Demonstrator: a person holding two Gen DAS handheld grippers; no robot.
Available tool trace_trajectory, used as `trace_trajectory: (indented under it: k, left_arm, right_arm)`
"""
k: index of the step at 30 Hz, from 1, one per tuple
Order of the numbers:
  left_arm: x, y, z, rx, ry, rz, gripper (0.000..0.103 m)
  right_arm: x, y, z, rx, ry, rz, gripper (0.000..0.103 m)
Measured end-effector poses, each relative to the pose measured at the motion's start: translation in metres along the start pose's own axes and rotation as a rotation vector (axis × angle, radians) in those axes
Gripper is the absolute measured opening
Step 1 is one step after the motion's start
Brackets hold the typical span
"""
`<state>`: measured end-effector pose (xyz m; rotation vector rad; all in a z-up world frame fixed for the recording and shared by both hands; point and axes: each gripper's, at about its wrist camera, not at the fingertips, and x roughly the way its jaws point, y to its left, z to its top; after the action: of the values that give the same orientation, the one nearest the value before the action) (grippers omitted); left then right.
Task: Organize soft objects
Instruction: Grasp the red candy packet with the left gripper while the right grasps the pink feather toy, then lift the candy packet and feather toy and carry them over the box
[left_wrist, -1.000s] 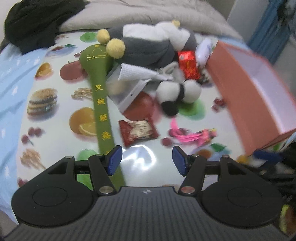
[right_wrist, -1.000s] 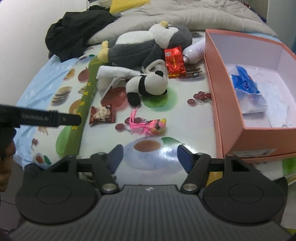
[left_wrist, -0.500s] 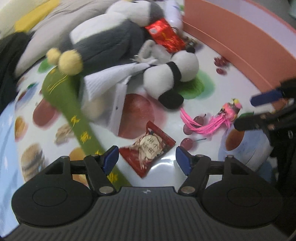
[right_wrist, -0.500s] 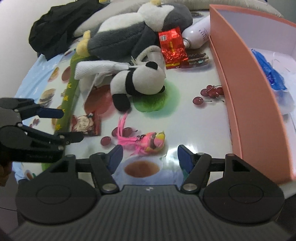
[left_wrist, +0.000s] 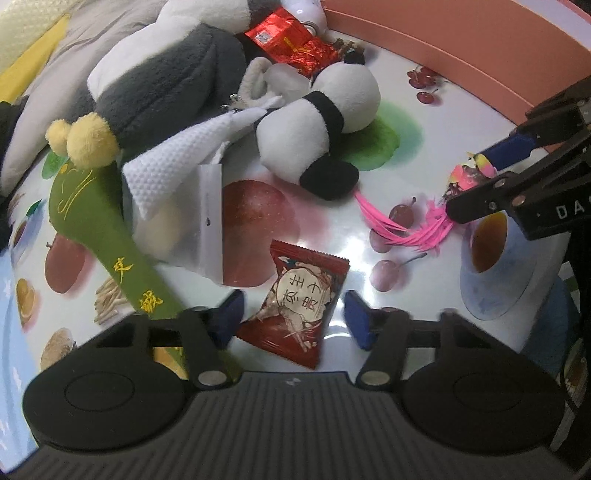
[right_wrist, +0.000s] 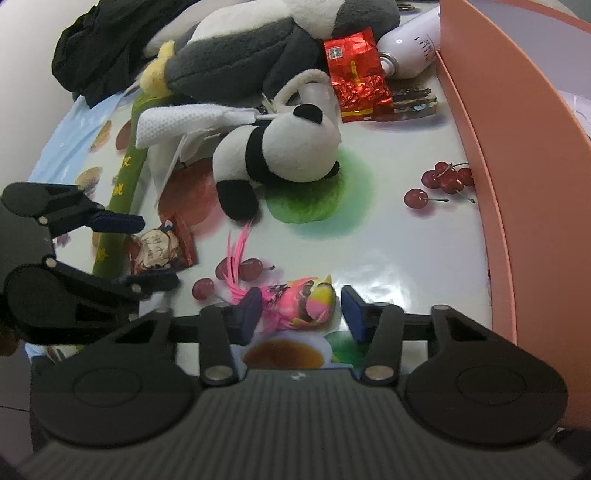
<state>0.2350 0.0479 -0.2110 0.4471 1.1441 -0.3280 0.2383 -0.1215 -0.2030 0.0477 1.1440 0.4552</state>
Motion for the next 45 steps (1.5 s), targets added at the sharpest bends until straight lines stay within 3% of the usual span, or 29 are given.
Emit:
trace_trajectory:
  k: [2,4,12,14,25,36,45]
  left_arm:
    - [-0.001,0.003,0.0,-0.028,-0.004,-0.002,0.044]
    - [-0.003,0.005,-0.001,-0.055,-0.012,-0.007,0.042]
    - [-0.021,0.004,-0.009,-0.207,-0.07,-0.009,0.04]
    - [-0.027,0.001,-0.012,-0.249,-0.086,-0.001,0.04]
    - [-0.048,-0.015,-0.037,-0.498,-0.132,-0.004,0.04]
    - [-0.08,-0.033,-0.033,-0.639,-0.207,-0.076,0.04]
    - [-0.123,-0.035,-0.002,-0.654,-0.304,-0.103,0.04]
  right_arm:
    - [-0.001,0.001,0.0,-0.004,-0.006,-0.009,0.041]
    - [-0.002,0.001,0.0,-0.005,-0.01,-0.014,0.04]
    - [-0.015,0.003,-0.004,-0.011,-0.037,-0.021,0.038]
    - [-0.021,0.003,-0.005,-0.012,-0.048,-0.03,0.029]
    - [-0.036,-0.002,-0.014,-0.031,-0.072,-0.03,0.028]
    - [-0.076,0.004,-0.015,-0.062,-0.146,-0.029,0.028]
    - [-0.128,0.0,-0.006,-0.052,-0.264,-0.04,0.028]
